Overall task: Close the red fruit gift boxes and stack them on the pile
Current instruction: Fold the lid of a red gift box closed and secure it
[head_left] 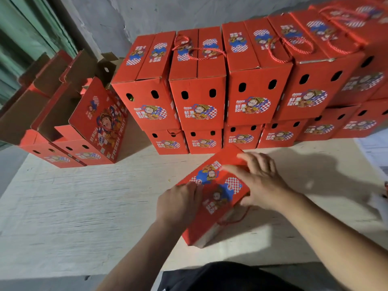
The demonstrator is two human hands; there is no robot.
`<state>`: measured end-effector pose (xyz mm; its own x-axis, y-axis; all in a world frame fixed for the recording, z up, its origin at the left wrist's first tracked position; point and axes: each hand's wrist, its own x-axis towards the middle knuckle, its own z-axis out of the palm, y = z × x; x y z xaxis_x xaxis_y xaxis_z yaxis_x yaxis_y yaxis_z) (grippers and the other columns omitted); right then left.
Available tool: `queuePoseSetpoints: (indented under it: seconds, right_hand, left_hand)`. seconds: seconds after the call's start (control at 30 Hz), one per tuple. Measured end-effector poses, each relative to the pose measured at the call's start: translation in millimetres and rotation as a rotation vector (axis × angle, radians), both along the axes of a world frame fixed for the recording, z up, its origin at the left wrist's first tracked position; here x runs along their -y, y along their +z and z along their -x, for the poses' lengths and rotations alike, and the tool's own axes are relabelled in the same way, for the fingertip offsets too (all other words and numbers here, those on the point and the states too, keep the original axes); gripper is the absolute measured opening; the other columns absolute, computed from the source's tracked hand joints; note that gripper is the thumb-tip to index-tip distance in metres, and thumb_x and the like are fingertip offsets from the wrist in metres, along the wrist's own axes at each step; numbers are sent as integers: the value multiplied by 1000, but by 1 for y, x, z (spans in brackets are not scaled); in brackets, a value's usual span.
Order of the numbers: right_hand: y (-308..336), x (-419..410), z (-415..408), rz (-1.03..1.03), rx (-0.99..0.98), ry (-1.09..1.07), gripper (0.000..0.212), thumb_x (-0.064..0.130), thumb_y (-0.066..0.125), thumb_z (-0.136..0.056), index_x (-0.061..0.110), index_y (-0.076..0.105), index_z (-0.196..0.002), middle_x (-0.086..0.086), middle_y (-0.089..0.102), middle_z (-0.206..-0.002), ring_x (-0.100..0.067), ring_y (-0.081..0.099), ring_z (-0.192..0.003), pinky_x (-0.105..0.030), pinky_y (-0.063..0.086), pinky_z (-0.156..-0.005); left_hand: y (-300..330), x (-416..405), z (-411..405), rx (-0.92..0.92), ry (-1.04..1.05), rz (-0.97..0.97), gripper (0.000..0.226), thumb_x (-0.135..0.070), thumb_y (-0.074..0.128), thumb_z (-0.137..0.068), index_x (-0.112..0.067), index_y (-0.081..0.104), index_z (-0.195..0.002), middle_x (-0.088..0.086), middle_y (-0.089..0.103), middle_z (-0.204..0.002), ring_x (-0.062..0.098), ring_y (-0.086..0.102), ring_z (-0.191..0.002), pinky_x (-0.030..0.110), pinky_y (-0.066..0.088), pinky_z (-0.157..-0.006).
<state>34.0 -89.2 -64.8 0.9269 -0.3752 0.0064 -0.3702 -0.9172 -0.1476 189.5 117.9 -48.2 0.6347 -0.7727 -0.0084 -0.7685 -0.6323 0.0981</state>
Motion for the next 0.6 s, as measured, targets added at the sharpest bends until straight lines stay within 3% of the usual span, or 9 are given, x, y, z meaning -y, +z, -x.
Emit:
queuePoseSetpoints:
  seconds: [0.07,0.1,0.17,0.2,0.27,0.33,0.4,0.5,0.6]
  right_hand:
    - [-8,0,8,-111,-4,-194,122,44,86,-71,60,1,-157,-3,-6,-169,-36,1,-151,-56,15,-120]
    - [-12,-4,11,-166,6,-244,119,36,82,-78,61,-4,-157,1,-10,-171,-34,1,-152,-55,17,-120]
    - [-14,-18,15,-557,89,-278,100,28,69,-88,57,4,-158,9,19,-168,-23,24,-150,-41,31,-120]
    - [-11,-30,12,-835,187,-335,92,32,66,-87,53,13,-159,14,41,-152,-11,42,-138,-32,38,-112]
    - [-5,-57,3,-1120,359,-494,92,51,66,-81,44,23,-162,17,51,-128,1,50,-118,-25,43,-101]
    - [-7,-80,-9,-1066,388,-563,104,60,73,-85,40,10,-165,-1,31,-160,-12,41,-142,-39,39,-116]
    - [-9,-91,-14,-973,329,-548,117,60,78,-82,45,-7,-161,-1,7,-167,-17,37,-146,-40,41,-115]
    - [-12,-78,-13,-975,276,-512,121,63,79,-73,51,-7,-157,5,13,-164,-10,43,-131,-32,41,-104]
    - [-6,-55,-10,-922,183,-430,111,70,70,-65,59,4,-153,6,25,-159,-15,45,-134,-37,42,-106]
  left_hand:
    - [3,7,-1,-74,-37,-33,45,-58,34,-105,-22,61,-103,7,73,-98,38,70,-93,37,46,-68]
    - [4,9,-3,-102,-79,-11,43,-58,35,-105,-24,61,-104,6,73,-99,36,69,-94,37,45,-70]
    - [5,13,-8,-95,-171,109,32,-56,43,-101,-33,62,-114,-3,71,-112,30,66,-105,38,46,-83]
    - [5,16,-11,-123,-162,136,34,-52,51,-98,-39,59,-128,-4,65,-126,28,61,-115,40,46,-93]
    - [4,19,-15,-358,-31,141,66,-45,62,-94,-42,38,-155,1,49,-150,31,54,-130,43,44,-106]
    - [-2,21,-15,-569,71,124,76,-45,59,-97,-48,20,-162,6,56,-149,33,59,-130,41,47,-101]
    - [-9,19,-10,-523,67,88,73,-49,53,-100,-52,14,-161,8,69,-132,35,65,-119,39,48,-91]
    - [-5,11,3,-545,100,124,64,-50,52,-102,-46,18,-156,8,75,-115,39,69,-107,37,48,-83]
    - [-4,2,27,-561,25,75,48,-51,53,-102,-31,27,-137,13,74,-108,44,70,-96,46,55,-81]
